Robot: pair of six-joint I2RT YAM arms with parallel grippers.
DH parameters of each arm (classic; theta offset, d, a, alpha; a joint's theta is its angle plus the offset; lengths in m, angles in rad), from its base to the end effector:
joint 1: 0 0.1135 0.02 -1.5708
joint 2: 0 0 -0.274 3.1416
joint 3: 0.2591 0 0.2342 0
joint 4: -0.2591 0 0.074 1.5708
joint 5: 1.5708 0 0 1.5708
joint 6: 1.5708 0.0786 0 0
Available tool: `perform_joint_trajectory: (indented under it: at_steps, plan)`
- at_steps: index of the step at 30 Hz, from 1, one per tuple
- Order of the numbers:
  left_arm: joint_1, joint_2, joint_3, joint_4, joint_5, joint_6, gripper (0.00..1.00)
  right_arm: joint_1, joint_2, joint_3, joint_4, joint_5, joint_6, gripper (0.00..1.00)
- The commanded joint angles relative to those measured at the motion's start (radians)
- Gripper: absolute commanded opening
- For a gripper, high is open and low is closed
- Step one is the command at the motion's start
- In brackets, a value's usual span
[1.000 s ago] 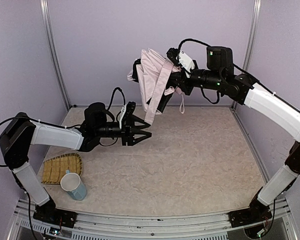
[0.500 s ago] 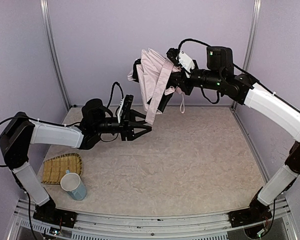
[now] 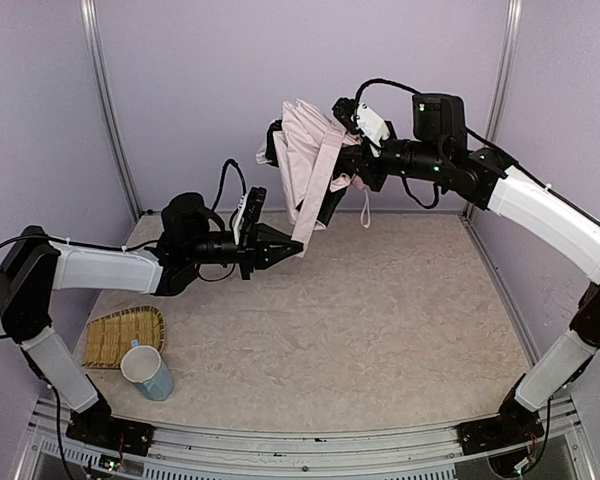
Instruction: Put away the umbrella
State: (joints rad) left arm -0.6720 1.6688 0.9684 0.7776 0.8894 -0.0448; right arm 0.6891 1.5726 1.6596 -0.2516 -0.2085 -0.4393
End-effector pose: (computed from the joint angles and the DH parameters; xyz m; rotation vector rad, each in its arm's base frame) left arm 0.2607 -0.2854 0.2957 1.1746 1.1661 -1.2144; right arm 0.2904 0.2603 0.4422 -1.0601 1.3869 0.3641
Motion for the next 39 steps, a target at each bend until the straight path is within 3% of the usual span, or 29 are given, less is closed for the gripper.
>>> perform_joint_trajectory:
  at_steps: [1, 6, 9, 14, 21, 26, 31, 39]
  plan:
    - [0.03, -0.075, -0.041, -0.114, 0.016, 0.101, 0.0, -0.039, -0.045, 0.05, 0.032, -0.012, 0.035, 0.0]
    - [0.058, -0.153, -0.075, -0.134, 0.041, 0.147, 0.0, -0.1, -0.039, 0.073, -0.061, -0.03, 0.03, 0.0]
    - [0.082, -0.138, -0.078, -0.21, 0.047, 0.212, 0.0, -0.119, -0.05, 0.098, -0.098, -0.118, 0.045, 0.0]
    - [0.142, -0.003, 0.015, -0.23, 0.01, 0.231, 0.0, -0.119, -0.056, 0.196, -0.264, -0.602, -0.024, 0.0]
    - [0.141, 0.168, 0.245, -0.287, 0.01, 0.332, 0.0, -0.064, -0.068, 0.184, -0.383, -0.864, -0.019, 0.0]
    - [0.156, 0.251, 0.375, -0.273, 0.065, 0.398, 0.0, 0.089, -0.082, 0.058, -0.418, -0.845, -0.047, 0.0]
    - [0.187, 0.282, 0.458, -0.24, 0.137, 0.437, 0.0, 0.217, -0.022, -0.058, -0.556, -0.694, -0.022, 0.0]
    - [0.173, 0.229, 0.476, -0.332, 0.14, 0.59, 0.0, 0.269, 0.087, -0.555, -0.289, -0.345, 0.131, 0.0]
